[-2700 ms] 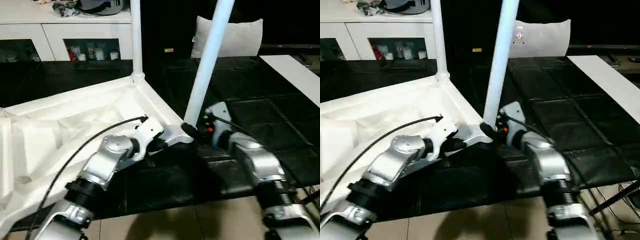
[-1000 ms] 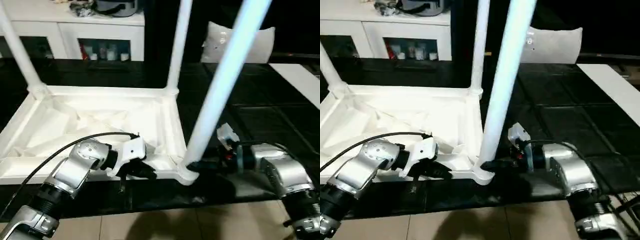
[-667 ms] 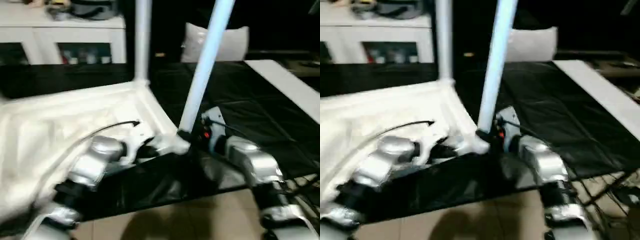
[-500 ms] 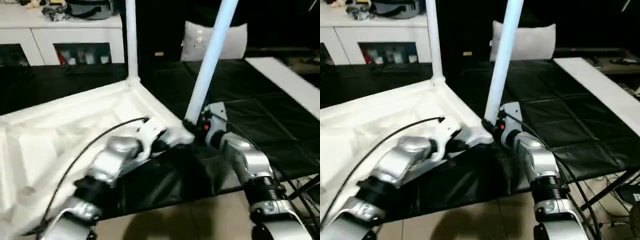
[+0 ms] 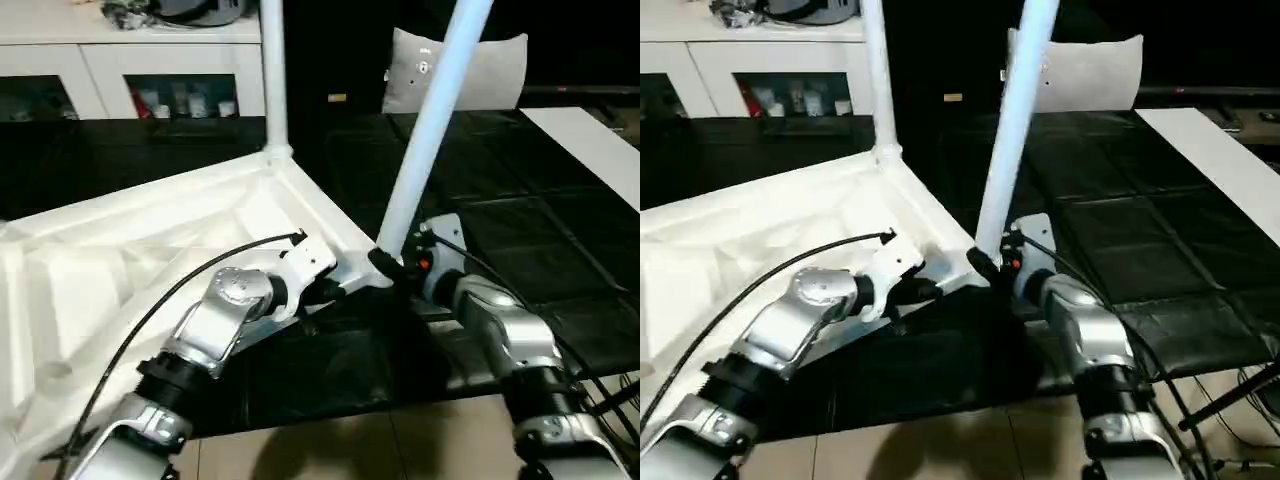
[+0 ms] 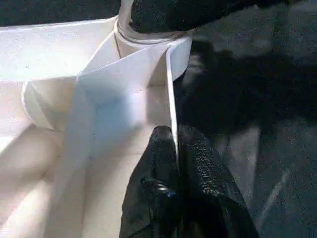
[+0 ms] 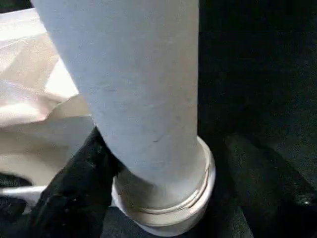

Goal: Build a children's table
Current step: Rotate leg to tighten, then rotate table base

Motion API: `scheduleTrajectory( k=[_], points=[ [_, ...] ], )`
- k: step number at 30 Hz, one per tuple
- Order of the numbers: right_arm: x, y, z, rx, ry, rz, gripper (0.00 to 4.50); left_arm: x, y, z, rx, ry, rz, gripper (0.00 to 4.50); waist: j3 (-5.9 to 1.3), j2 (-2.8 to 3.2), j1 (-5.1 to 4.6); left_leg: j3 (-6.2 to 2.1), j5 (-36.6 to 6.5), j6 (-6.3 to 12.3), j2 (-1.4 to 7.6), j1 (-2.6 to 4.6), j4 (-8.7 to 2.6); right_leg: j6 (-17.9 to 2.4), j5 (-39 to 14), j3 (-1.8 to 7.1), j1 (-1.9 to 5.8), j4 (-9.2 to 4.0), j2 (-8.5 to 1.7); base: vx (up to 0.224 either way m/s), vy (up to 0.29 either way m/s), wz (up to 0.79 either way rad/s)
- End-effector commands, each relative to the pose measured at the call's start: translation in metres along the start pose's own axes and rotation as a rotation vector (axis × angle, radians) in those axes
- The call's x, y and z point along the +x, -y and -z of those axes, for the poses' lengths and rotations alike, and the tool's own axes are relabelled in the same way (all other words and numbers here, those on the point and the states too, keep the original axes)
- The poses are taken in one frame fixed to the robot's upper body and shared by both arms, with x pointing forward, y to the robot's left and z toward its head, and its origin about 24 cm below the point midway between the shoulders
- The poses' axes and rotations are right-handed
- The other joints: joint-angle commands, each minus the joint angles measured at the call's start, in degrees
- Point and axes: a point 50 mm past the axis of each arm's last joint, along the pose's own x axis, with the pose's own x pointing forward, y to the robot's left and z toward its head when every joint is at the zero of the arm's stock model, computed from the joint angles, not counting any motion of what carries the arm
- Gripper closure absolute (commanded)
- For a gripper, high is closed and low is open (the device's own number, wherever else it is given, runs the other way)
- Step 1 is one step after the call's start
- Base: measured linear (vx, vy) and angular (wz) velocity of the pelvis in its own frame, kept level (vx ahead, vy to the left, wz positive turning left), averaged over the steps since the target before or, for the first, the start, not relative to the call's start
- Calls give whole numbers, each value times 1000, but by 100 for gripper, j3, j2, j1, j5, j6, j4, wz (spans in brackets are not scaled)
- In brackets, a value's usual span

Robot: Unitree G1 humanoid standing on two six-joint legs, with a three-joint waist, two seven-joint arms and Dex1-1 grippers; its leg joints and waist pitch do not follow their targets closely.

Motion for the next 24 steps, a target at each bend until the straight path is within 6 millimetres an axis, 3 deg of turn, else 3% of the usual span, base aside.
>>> scheduleTrajectory(
  k=[1,2,4,6,10,15,16,20,24],
  points=[
    [-12,13,-10,-26,30,32,79,-7,-6,-5,88,45,7,450,-348,-48,43,28,-163,406,101,-81,-331,390,-1904,468,486,-549,-410,0,0,0],
    [-16,15,-10,-38,27,21,62,-9,-8,-4,99,50,0,450,-338,-99,38,23,-203,358,114,-79,-341,463,-2004,464,477,-569,-408,0,0,0],
    [-22,15,-10,-50,30,-13,50,-12,-11,-2,101,48,-13,450,-350,-58,62,8,-196,333,126,-80,-340,476,-1983,469,480,-554,-428,0,0,0],
    [-28,14,-12,-70,45,-73,25,-17,-12,-1,94,51,2,423,-355,-84,72,-1,-159,352,128,-102,-340,482,-1884,472,499,-532,-429,0,0,0],
    [-34,17,-15,-80,63,-89,4,-24,-5,-2,63,90,59,393,-381,-122,63,-25,161,372,145,-152,-326,290,-1402,491,523,-421,-452,0,0,0],
    [-33,13,-24,-109,98,-145,0,-35,8,4,33,81,115,356,-349,-87,54,-8,115,420,165,-131,-337,-9,-1403,509,501,-424,-462,0,0,0],
    [-32,11,-25,-116,104,-155,0,-37,9,6,42,66,116,346,-335,-63,55,-8,49,423,161,-114,-342,-2,-1519,503,488,-447,-449,0,0,0],
    [-27,-2,-29,-136,128,-243,0,-50,7,10,53,35,69,313,-324,-62,43,-10,-153,359,147,-105,-352,131,-1792,489,501,-491,-431,0,0,0],
    [-25,-6,-27,-147,128,-250,0,-60,4,10,66,21,15,277,-320,-60,47,-22,-175,318,166,-91,-359,112,-1786,494,490,-489,-437,0,0,0]
  ],
)
